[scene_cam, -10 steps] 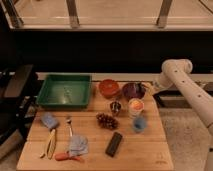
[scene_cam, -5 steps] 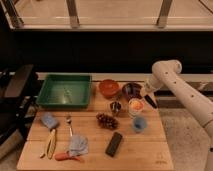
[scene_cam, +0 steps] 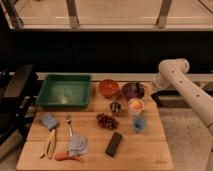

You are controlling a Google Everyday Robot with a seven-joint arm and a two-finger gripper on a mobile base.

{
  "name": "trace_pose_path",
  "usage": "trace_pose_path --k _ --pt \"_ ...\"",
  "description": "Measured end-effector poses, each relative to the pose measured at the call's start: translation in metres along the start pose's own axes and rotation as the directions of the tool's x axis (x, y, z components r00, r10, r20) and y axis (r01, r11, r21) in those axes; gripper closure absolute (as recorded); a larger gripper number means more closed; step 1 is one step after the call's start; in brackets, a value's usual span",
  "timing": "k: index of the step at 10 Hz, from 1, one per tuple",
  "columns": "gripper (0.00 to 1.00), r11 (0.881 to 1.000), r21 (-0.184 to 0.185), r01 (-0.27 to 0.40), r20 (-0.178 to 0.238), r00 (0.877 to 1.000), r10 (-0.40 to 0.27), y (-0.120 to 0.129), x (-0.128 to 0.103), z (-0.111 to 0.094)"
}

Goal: Wipe purple bowl with brush

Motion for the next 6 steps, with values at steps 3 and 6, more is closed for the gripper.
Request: trace_pose_path --k 3,6 --pt "1.0 0.999 0.006 0.034 -0.038 0.999 -0.034 -0.01 0.021 -0.002" --pt "1.0 0.997 0.041 0.066 -0.053 0.997 -0.063 -0.049 0.032 0.001"
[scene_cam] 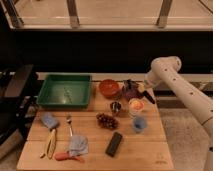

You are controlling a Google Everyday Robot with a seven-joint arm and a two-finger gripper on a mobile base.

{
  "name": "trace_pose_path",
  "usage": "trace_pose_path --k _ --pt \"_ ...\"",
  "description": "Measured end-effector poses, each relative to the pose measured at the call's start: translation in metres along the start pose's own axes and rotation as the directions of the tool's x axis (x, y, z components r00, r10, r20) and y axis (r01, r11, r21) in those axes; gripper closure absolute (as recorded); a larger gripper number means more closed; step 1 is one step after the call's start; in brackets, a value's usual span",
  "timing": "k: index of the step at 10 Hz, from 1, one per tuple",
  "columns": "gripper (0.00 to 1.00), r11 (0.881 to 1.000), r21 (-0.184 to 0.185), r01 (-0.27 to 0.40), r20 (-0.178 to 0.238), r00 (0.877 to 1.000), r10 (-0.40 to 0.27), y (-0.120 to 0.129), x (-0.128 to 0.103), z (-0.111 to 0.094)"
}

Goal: Wipe purple bowl with brush

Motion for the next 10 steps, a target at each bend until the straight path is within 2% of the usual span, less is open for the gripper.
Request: trace_pose_path --k 1,3,6,8,10 --pt "1.0 1.0 0.012 -0.005 0.013 1.0 0.005 -0.008 -0.008 0.003" --pt "1.0 0.999 0.017 -0.033 0.043 0.999 0.032 -0.007 -0.031 0.003" --pt "1.0 0.995 -0.012 -0.095 0.071 0.993 0.096 0.023 -0.062 -0.005" --pt "1.0 0.993 -0.033 -0.111 0.068 0.991 0.113 0.035 -0.062 -0.008" --pt "1.0 0.994 -0.038 -0.1 0.042 0.994 0.102 0.04 -0.04 -0.007"
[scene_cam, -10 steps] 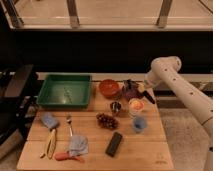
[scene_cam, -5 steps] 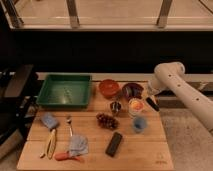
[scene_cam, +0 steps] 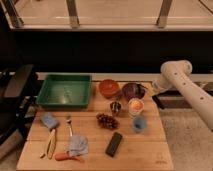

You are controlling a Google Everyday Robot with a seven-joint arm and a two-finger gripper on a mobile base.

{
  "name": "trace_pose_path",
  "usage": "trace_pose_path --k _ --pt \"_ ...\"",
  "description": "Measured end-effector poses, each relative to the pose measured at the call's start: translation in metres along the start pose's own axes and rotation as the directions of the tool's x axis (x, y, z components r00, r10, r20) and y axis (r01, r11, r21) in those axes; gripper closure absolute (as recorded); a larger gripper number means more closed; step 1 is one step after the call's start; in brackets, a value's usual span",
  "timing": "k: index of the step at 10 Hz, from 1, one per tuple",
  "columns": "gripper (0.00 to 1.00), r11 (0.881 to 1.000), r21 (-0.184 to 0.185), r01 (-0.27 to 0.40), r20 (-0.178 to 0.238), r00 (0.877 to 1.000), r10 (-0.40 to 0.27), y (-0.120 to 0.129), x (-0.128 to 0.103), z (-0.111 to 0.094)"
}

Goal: Wipe purple bowl with brush

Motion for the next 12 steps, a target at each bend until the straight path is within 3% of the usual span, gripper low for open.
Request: trace_pose_path --k 2,4,6,9,11,12 --pt "1.0 0.999 0.009 0.036 -0.024 0.999 -0.036 -0.017 0.022 0.004" --pt "1.0 0.998 0.023 0.05 -0.028 0.998 -0.05 -0.025 0.025 0.008" --pt "1.0 0.998 0.034 0.043 -0.013 0.999 -0.043 -0.029 0.012 0.012" --pt "1.0 0.999 0.032 -0.002 0.018 1.0 0.001 -0.017 -0.016 0.009" --pt "1.0 1.0 0.012 -0.017 0.032 0.999 0.017 -0.004 -0.021 0.007" --pt "1.0 1.0 0.003 -0.011 0.029 1.0 0.011 0.0 -0.013 0.006"
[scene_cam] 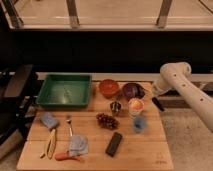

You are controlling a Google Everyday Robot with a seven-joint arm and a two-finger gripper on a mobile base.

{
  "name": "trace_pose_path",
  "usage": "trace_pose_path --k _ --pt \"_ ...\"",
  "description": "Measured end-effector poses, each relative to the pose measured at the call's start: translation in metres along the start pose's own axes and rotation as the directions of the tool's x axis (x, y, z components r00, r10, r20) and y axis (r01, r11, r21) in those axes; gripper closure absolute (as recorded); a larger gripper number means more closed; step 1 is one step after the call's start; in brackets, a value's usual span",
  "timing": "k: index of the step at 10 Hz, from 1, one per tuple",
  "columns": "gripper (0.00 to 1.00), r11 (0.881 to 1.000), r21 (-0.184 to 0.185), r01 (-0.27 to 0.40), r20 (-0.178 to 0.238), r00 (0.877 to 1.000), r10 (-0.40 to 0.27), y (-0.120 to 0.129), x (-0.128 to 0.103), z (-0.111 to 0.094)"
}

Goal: Wipe purple bowl with brush

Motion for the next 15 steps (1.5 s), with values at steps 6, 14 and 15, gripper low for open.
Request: trace_pose_path --k 6,14,15 --pt "1.0 0.994 0.019 0.108 -0.01 0.994 -0.108 -0.026 0.047 0.013" --pt "1.0 0.997 0.034 0.073 0.009 0.997 -0.073 -0.013 0.015 0.007" --pt "1.0 0.996 0.033 0.086 -0.001 0.996 -0.086 -0.016 0.025 0.006"
